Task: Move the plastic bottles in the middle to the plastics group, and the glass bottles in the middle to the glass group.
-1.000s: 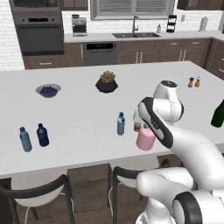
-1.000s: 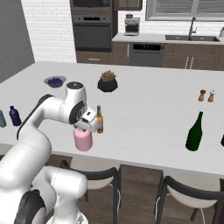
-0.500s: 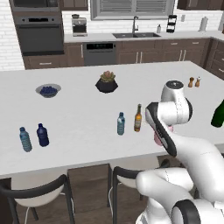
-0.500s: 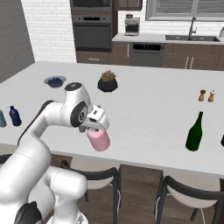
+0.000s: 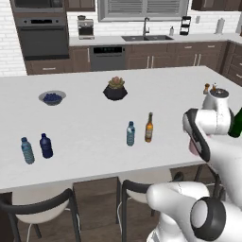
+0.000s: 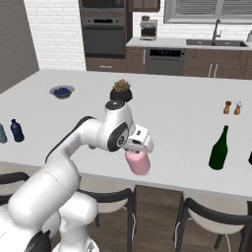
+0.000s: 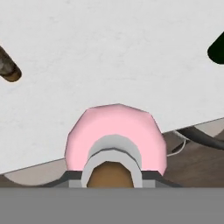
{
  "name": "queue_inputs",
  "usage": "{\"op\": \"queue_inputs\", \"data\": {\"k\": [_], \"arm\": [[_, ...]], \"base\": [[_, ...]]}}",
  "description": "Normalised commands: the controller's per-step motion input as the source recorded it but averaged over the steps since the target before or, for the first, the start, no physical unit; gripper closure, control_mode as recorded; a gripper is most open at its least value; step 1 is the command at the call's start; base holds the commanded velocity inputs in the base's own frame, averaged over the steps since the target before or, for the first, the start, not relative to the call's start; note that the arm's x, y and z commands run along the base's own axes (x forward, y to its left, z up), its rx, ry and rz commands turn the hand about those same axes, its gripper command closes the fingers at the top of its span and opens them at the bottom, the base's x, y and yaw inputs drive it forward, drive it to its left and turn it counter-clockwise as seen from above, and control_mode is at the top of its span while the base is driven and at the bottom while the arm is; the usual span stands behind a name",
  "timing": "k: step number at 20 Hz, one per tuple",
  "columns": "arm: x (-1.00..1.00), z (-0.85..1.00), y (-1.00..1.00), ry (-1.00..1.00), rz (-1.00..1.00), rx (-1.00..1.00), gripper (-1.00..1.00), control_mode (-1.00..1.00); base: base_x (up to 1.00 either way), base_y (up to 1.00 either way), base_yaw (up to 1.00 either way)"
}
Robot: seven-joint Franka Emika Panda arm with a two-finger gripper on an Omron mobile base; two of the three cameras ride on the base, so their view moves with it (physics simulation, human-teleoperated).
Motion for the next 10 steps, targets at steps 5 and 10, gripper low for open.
{"op": "queue_inputs", "data": {"k": [5, 10], "arm": [[0.12, 0.07, -0.97, 0.00, 0.00, 0.00, 1.00, -1.00], [0.31, 0.11, -0.84, -0.01, 0.00, 0.03, 1.00, -1.00]], "base": [[0.00, 0.00, 0.00], [0.00, 0.00, 0.00]]}}
